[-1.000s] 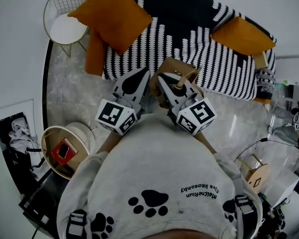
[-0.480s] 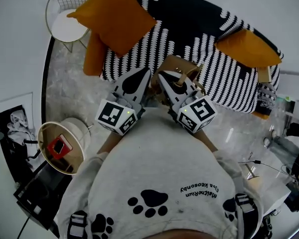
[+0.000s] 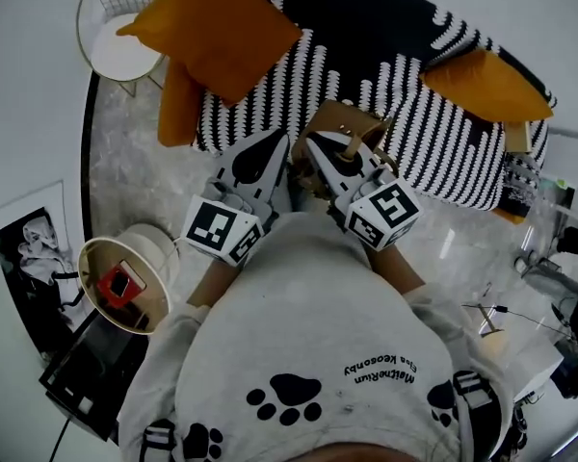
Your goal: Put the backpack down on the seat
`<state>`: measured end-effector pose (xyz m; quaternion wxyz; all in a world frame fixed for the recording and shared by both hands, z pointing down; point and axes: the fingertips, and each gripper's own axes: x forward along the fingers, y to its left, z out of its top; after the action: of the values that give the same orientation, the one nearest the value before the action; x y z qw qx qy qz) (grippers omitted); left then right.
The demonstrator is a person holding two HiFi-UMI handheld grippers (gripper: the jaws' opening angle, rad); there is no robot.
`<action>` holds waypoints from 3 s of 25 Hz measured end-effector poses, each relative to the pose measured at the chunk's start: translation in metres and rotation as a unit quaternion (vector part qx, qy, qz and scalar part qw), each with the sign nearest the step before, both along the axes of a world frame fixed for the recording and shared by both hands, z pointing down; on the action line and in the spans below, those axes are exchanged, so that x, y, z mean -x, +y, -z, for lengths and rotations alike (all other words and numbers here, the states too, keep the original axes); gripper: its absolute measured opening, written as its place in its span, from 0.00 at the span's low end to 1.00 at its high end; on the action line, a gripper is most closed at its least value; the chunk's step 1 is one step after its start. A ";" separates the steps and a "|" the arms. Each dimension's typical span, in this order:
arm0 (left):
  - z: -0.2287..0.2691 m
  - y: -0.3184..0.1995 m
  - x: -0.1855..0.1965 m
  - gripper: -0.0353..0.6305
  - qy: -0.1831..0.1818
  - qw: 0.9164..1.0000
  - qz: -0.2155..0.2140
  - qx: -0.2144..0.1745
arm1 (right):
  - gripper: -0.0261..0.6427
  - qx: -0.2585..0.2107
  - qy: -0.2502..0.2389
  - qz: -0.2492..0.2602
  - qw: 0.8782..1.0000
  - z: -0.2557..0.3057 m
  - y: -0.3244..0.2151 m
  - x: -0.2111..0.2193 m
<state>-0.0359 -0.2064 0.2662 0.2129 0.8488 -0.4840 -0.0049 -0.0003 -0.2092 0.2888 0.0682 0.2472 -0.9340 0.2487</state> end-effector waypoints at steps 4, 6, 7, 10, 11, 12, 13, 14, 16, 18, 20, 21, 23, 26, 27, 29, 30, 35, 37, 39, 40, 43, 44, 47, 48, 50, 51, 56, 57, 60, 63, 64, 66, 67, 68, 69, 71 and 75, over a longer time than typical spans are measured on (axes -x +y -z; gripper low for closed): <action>-0.016 -0.012 0.004 0.08 0.002 1.000 -0.023 0.015 | 0.09 0.009 -0.003 0.006 1.000 -0.011 -0.008 0.007; -0.026 -0.022 0.002 0.08 0.007 0.999 -0.031 0.019 | 0.09 0.009 0.000 0.011 1.000 -0.015 -0.014 0.008; -0.032 -0.028 0.002 0.08 0.011 0.999 -0.034 0.022 | 0.09 0.010 0.002 0.013 1.000 -0.019 -0.018 0.008; -0.051 -0.043 -0.001 0.08 0.021 0.998 -0.042 0.029 | 0.09 0.011 0.009 0.014 1.000 -0.032 -0.029 0.009; -0.057 -0.047 -0.003 0.08 0.022 0.998 -0.047 0.031 | 0.09 0.012 0.011 0.014 1.000 -0.037 -0.032 0.009; -0.064 -0.049 -0.004 0.08 0.022 0.998 -0.053 0.034 | 0.09 0.013 0.012 0.015 1.000 -0.042 -0.034 0.010; -0.070 -0.052 -0.006 0.08 0.021 0.997 -0.059 0.036 | 0.09 0.014 0.013 0.016 1.000 -0.048 -0.036 0.010; -0.077 -0.056 -0.006 0.08 0.019 0.997 -0.064 0.038 | 0.09 0.016 0.013 0.018 1.000 -0.055 -0.040 0.010; -0.092 -0.066 -0.007 0.08 0.017 0.997 -0.069 0.042 | 0.09 0.020 0.013 0.020 1.000 -0.071 -0.049 0.008; -0.110 -0.077 -0.008 0.08 0.016 0.996 -0.070 0.047 | 0.09 0.025 0.014 0.021 0.999 -0.088 -0.059 0.005; -0.126 -0.086 -0.005 0.08 0.021 0.996 -0.064 0.055 | 0.09 0.028 0.014 0.021 0.999 -0.104 -0.066 0.004; -0.133 -0.090 -0.002 0.08 0.024 0.996 -0.059 0.057 | 0.09 0.028 0.015 0.021 0.999 -0.111 -0.069 0.004; -0.147 -0.097 0.003 0.08 0.025 0.997 -0.049 0.059 | 0.09 0.029 0.016 0.021 0.999 -0.125 -0.074 0.005; -0.167 -0.099 0.005 0.08 0.024 0.997 -0.047 0.064 | 0.09 0.033 0.017 0.021 0.999 -0.144 -0.075 0.006; -0.174 -0.099 0.005 0.08 0.023 0.996 -0.050 0.066 | 0.09 0.034 0.018 0.022 0.999 -0.150 -0.077 0.007; -0.189 -0.102 0.005 0.08 0.022 0.996 -0.054 0.068 | 0.09 0.033 0.018 0.025 0.999 -0.163 -0.081 0.009; -0.196 -0.103 0.005 0.08 0.022 0.996 -0.055 0.068 | 0.09 0.032 0.018 0.027 0.999 -0.170 -0.083 0.010; -0.222 -0.109 0.001 0.08 0.028 0.995 -0.055 0.073 | 0.09 0.030 0.021 0.031 0.999 -0.195 -0.089 0.012; -0.229 -0.109 -0.001 0.08 0.029 0.995 -0.057 0.077 | 0.09 0.032 0.020 0.036 0.999 -0.201 -0.089 0.014; -0.236 -0.110 -0.002 0.08 0.032 0.994 -0.064 0.080 | 0.09 0.033 0.021 0.040 0.998 -0.209 -0.092 0.018; -0.240 -0.111 -0.003 0.08 0.034 0.994 -0.066 0.082 | 0.09 0.034 0.021 0.041 0.998 -0.214 -0.094 0.019; -0.252 -0.113 -0.004 0.08 0.036 0.993 -0.068 0.089 | 0.09 0.039 0.021 0.042 0.998 -0.228 -0.097 0.022; -0.256 -0.114 -0.004 0.08 0.035 0.993 -0.068 0.091 | 0.09 0.042 0.022 0.042 0.998 -0.232 -0.097 0.022; -0.266 -0.115 -0.004 0.08 0.031 0.993 -0.067 0.095 | 0.09 0.046 0.022 0.045 0.998 -0.243 -0.098 0.021; -0.270 -0.115 -0.004 0.08 0.029 0.993 -0.068 0.096 | 0.09 0.047 0.024 0.047 0.998 -0.248 -0.098 0.021; -0.280 -0.115 -0.003 0.08 0.026 0.992 -0.069 0.100 | 0.09 0.049 0.028 0.051 0.997 -0.257 -0.098 0.023; -0.285 -0.115 -0.002 0.08 0.024 0.992 -0.069 0.102 | 0.09 0.049 0.031 0.053 0.997 -0.262 -0.098 0.023; -0.306 -0.111 -0.003 0.08 0.024 0.990 -0.073 0.117 | 0.09 0.054 0.041 0.059 0.996 -0.282 -0.096 0.023; -0.310 -0.111 -0.004 0.08 0.026 0.990 -0.073 0.122 | 0.09 0.057 0.042 0.057 0.996 -0.285 -0.097 0.022; -0.320 -0.109 -0.006 0.08 0.025 0.988 -0.075 0.133 | 0.09 0.066 0.049 0.053 0.995 -0.295 -0.099 0.020; -0.332 -0.106 -0.006 0.08 0.020 0.987 -0.079 0.141 | 0.09 0.068 0.059 0.056 0.994 -0.308 -0.098 0.021; -0.335 -0.105 -0.006 0.08 0.019 0.986 -0.080 0.143 | 0.09 0.071 0.062 0.055 0.994 -0.312 -0.097 0.021; -0.338 -0.105 -0.006 0.08 0.020 0.985 -0.081 0.148 | 0.09 0.074 0.069 0.054 0.993 -0.318 -0.098 0.021; -0.339 -0.106 -0.007 0.08 0.022 0.985 -0.082 0.150 | 0.09 0.075 0.072 0.053 0.993 -0.320 -0.099 0.020; -0.341 -0.108 -0.008 0.08 0.024 0.984 -0.084 0.152 | 0.09 0.077 0.075 0.052 0.993 -0.323 -0.102 0.019; -0.342 -0.110 -0.010 0.08 0.025 0.984 -0.086 0.155 | 0.09 0.079 0.079 0.052 0.992 -0.326 -0.104 0.018; -0.347 -0.113 -0.012 0.08 0.023 0.983 -0.090 0.159 | 0.09 0.088 0.088 0.051 0.991 -0.336 -0.107 0.016; -0.355 -0.111 -0.012 0.08 0.022 0.981 -0.096 0.166 | 0.09 0.101 0.105 0.048 0.988 -0.355 -0.105 0.014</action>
<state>-0.0235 -0.3171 0.6215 0.3613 0.8436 -0.3898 0.0770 -0.0142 -0.3140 0.6438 0.2022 0.2189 -0.9025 0.3109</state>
